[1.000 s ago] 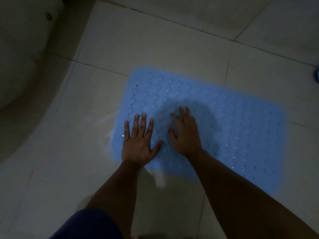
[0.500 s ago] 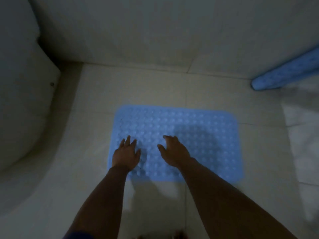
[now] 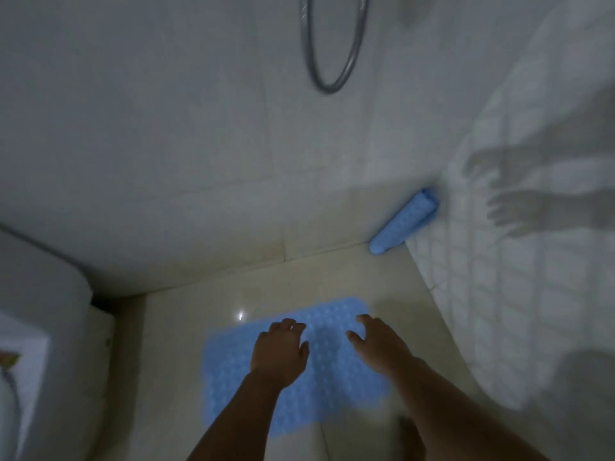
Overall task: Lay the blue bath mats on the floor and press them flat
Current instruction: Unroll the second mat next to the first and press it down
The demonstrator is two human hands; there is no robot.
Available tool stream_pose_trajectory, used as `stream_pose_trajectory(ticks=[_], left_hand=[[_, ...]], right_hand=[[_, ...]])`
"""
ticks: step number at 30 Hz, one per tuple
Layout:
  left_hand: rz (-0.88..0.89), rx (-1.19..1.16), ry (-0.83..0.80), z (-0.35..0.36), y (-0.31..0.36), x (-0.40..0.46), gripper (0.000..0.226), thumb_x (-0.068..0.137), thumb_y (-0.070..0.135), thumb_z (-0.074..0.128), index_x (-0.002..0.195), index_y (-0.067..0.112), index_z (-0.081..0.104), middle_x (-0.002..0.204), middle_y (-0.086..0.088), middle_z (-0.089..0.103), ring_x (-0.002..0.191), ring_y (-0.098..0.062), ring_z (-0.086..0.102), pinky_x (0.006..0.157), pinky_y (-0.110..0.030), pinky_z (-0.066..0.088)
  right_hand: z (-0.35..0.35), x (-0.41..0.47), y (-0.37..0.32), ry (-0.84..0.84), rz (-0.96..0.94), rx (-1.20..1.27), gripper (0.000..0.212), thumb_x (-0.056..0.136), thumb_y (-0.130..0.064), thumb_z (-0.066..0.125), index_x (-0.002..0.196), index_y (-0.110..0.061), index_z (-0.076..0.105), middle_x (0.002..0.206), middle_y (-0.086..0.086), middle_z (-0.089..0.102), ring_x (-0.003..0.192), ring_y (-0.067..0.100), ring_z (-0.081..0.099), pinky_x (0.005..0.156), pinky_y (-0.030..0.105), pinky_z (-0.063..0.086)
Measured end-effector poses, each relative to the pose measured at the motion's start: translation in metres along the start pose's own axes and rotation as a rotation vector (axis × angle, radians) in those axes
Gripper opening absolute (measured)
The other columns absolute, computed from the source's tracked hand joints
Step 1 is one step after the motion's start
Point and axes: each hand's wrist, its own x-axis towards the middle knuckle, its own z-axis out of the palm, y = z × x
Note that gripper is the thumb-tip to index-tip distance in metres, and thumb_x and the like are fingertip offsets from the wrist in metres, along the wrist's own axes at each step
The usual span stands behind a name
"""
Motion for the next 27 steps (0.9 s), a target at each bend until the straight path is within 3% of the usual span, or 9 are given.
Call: stream_pose_trajectory(ticks=[6, 13, 19, 27], left_hand=[[0.099, 0.077, 0.002, -0.031, 0.101, 0.095, 0.053, 0.107, 0.046, 0.038, 0.156, 0.028, 0.038, 0.16, 0.002, 0.039, 0.146, -0.022, 0.037, 0.113, -0.039, 0.037], [0.146, 0.12, 0.008, -0.032, 0.201, 0.208, 0.053, 0.105, 0.045, 0.042, 0.155, 0.028, 0.039, 0.159, 0.003, 0.04, 0.149, -0.02, 0.031, 0.113, -0.04, 0.036], [0.125, 0.147, 0.062, -0.036, 0.25, 0.304, 0.053, 0.103, 0.044, 0.045, 0.153, 0.026, 0.041, 0.157, 0.0, 0.043, 0.146, -0.023, 0.036, 0.11, -0.04, 0.04], [0.137, 0.133, 0.118, -0.042, 0.286, 0.424, 0.057, 0.101, 0.033, 0.053, 0.155, 0.022, 0.037, 0.16, -0.005, 0.04, 0.143, -0.031, 0.04, 0.107, -0.046, 0.043]], right_hand=[[-0.09, 0.052, 0.071, 0.107, 0.041, 0.084, 0.055, 0.097, -0.052, 0.051, 0.146, -0.028, 0.042, 0.139, 0.004, 0.054, 0.132, 0.023, 0.05, 0.107, 0.035, 0.041], [-0.182, 0.128, 0.159, 0.17, 0.092, 0.15, 0.053, 0.098, -0.052, 0.05, 0.145, -0.029, 0.043, 0.139, 0.004, 0.054, 0.131, 0.023, 0.052, 0.107, 0.036, 0.043], [-0.231, 0.203, 0.201, 0.16, 0.105, 0.199, 0.054, 0.099, -0.05, 0.05, 0.147, -0.026, 0.041, 0.141, 0.006, 0.054, 0.129, 0.027, 0.054, 0.107, 0.04, 0.045], [-0.258, 0.313, 0.206, 0.181, 0.042, 0.279, 0.062, 0.1, -0.036, 0.055, 0.154, -0.022, 0.028, 0.135, 0.015, 0.061, 0.12, 0.033, 0.06, 0.098, 0.039, 0.049]])
